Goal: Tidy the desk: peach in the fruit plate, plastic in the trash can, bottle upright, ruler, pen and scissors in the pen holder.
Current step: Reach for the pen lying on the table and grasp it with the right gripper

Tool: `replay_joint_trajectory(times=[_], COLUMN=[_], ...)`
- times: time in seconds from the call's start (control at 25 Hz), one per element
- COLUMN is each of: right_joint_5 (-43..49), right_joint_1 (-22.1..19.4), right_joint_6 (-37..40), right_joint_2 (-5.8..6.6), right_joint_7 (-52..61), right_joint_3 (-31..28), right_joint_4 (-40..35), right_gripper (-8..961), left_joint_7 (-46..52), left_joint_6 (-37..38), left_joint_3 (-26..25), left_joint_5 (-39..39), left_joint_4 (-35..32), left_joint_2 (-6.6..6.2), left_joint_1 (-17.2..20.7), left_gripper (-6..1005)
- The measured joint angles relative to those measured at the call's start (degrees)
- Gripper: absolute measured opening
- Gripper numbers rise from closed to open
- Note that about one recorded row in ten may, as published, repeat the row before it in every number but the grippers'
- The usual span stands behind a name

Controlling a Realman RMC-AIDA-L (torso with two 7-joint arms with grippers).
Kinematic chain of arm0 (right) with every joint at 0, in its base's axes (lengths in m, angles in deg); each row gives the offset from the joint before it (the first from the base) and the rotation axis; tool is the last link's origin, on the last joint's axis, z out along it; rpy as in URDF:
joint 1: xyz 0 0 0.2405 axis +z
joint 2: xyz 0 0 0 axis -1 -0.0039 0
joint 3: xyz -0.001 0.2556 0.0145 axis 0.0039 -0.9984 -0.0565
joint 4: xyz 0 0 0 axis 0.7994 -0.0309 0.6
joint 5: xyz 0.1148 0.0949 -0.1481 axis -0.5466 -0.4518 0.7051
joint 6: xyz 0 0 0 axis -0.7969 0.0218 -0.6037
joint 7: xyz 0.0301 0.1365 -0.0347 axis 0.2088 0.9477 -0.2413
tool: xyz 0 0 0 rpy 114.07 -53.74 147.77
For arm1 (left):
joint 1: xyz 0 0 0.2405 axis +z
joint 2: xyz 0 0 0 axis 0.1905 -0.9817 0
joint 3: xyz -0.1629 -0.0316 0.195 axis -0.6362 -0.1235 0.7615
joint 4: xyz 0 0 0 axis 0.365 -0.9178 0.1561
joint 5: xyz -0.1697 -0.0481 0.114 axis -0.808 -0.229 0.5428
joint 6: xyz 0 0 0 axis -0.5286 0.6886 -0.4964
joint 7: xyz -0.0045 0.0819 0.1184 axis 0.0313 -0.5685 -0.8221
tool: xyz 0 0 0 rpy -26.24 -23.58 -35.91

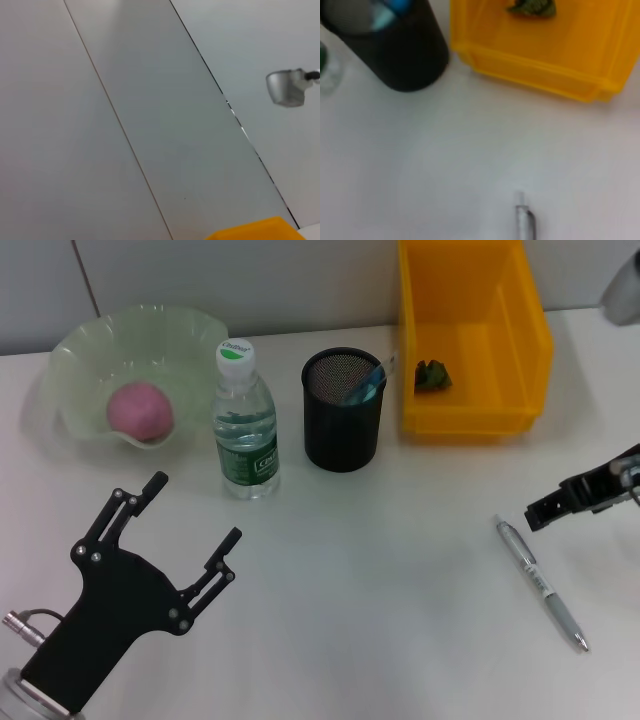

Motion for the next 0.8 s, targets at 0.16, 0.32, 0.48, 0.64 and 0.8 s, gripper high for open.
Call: replay_joint_trajectory(times=[0.16,0.32,0.48,0.64,0.8], right_joint_5=[1.1,0.9,0.7,0.8,1.3], right_joint_1=[1.0,2.7,4.4,5.8,7.8], right_joint_6=[-2.2,-4.2,-5.6,-5.8,-5.8], right_joint_2=[-0.07,-0.10,-0.22,-0.29,-0.28], right_joint_7=[0.2,0.3,0.3,0.4,0.4], right_joint_3=[1.3,2.0,2.1,2.2,2.3], right_joint_4=[3.3,7.3,9.8,11.5,15.4], right_gripper=[813,808,804,800,796], left_joint_7=[0.0,0.0,0.0,0.0,0.0], left_joint_6=[0.0,0.0,0.0,0.0,-0.1], left_joint_3=[0.0,0.0,0.0,0.0,0.0], left_joint_5=[0.0,0.0,0.0,0.0,0.0], left_joint_4=[0.2,0.2,0.3,0.7,0.8], left_joint_2=[0.06,0.10,0.10,0.20,0.26], left_joint_1=[0.0,0.0,0.0,0.1,0.3], left_gripper=[783,783,783,783,783])
